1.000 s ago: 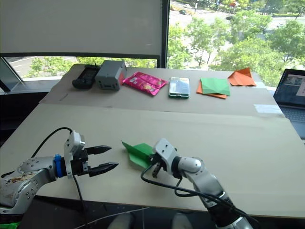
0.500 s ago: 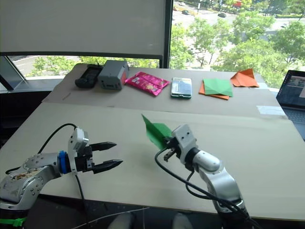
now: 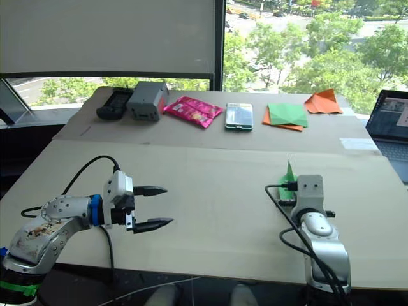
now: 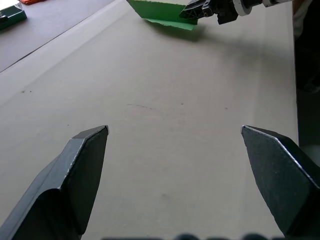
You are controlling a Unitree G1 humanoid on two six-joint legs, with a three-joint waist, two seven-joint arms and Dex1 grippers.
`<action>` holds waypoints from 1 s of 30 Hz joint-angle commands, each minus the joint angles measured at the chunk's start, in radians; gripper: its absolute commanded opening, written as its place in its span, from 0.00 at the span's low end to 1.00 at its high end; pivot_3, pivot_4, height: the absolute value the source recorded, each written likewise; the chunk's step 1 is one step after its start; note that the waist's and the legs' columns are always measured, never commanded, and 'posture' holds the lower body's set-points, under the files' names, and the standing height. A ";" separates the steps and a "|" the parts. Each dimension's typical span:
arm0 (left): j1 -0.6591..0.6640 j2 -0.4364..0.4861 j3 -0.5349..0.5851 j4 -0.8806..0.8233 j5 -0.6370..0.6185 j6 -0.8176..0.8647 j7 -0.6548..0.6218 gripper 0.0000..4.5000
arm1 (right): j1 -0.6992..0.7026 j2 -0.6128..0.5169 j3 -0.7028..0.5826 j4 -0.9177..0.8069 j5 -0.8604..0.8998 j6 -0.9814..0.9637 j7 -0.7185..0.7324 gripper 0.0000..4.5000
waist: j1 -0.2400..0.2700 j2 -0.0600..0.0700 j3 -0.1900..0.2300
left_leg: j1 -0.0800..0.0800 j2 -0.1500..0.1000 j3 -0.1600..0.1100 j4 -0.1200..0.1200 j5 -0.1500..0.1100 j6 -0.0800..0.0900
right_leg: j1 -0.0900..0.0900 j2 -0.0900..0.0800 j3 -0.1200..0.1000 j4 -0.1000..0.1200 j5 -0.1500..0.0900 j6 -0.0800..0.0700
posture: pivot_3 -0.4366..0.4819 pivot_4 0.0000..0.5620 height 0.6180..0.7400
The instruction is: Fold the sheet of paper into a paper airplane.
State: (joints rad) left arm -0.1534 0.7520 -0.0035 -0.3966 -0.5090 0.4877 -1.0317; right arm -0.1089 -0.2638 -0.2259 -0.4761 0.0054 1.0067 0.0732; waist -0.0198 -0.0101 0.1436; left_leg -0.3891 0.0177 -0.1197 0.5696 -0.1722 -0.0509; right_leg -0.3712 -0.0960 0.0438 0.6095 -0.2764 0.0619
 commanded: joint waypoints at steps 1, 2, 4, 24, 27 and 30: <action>-0.015 0.005 -0.001 -0.030 0.004 -0.021 -0.003 1.00 | -0.007 -0.021 -0.005 0.006 0.000 -0.006 0.007 0.01 | 0.000 0.000 0.000 | 0.000 0.000 0.000 0.000 0.000 0.000 | 0.000 0.000 0.000 0.000 0.000 0.000 | 0.48 0.27 0.97; -0.013 0.005 -0.003 -0.028 0.006 -0.023 -0.003 1.00 | -0.005 -0.019 -0.011 0.011 0.003 -0.013 0.006 0.01 | 0.000 0.000 0.000 | 0.000 0.000 0.000 0.000 0.000 0.000 | 0.000 0.000 0.000 0.000 0.000 0.000 | 0.48 0.27 0.97; -0.011 0.004 -0.005 -0.025 0.008 -0.025 -0.002 1.00 | 0.000 -0.015 -0.019 0.010 0.005 -0.020 0.002 0.01 | 0.000 0.000 0.000 | 0.000 0.000 0.000 0.000 0.000 0.000 | 0.000 0.000 0.000 0.000 0.000 0.000 | 0.48 0.27 0.97; 0.061 -0.011 0.137 0.023 -0.019 -0.051 0.067 1.00 | -0.053 -0.106 -0.041 -0.298 0.447 -0.181 0.438 0.99 | -0.004 0.001 0.001 | 0.001 0.002 0.000 0.000 0.000 0.001 | 0.001 0.002 -0.001 0.000 0.000 0.000 | 0.48 0.27 0.97; 0.109 -0.018 0.171 0.064 0.019 -0.105 0.082 1.00 | 0.014 -0.169 0.032 -0.298 0.475 -0.222 0.531 0.99 | 0.001 0.000 0.001 | 0.001 0.002 0.000 0.000 0.000 0.001 | 0.003 0.002 -0.001 -0.001 -0.002 0.000 | 0.48 0.27 0.97; 0.124 -0.040 0.196 0.084 0.015 -0.124 0.112 1.00 | 0.061 -0.217 0.122 -0.232 0.405 -0.289 0.549 0.99 | 0.006 -0.001 0.001 | 0.000 0.001 0.000 0.001 0.000 0.000 | 0.002 0.000 -0.001 -0.002 -0.002 0.000 | 0.48 0.27 0.97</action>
State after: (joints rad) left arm -0.0262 0.7212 0.1576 -0.3019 -0.4924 0.3960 -0.9398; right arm -0.0580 -0.4688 -0.1350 -0.7226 0.4378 0.7791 0.6074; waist -0.0135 -0.0110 0.1450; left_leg -0.3896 0.0183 -0.1191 0.5702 -0.1726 -0.0513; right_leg -0.3695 -0.0968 0.0432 0.6068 -0.2784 0.0618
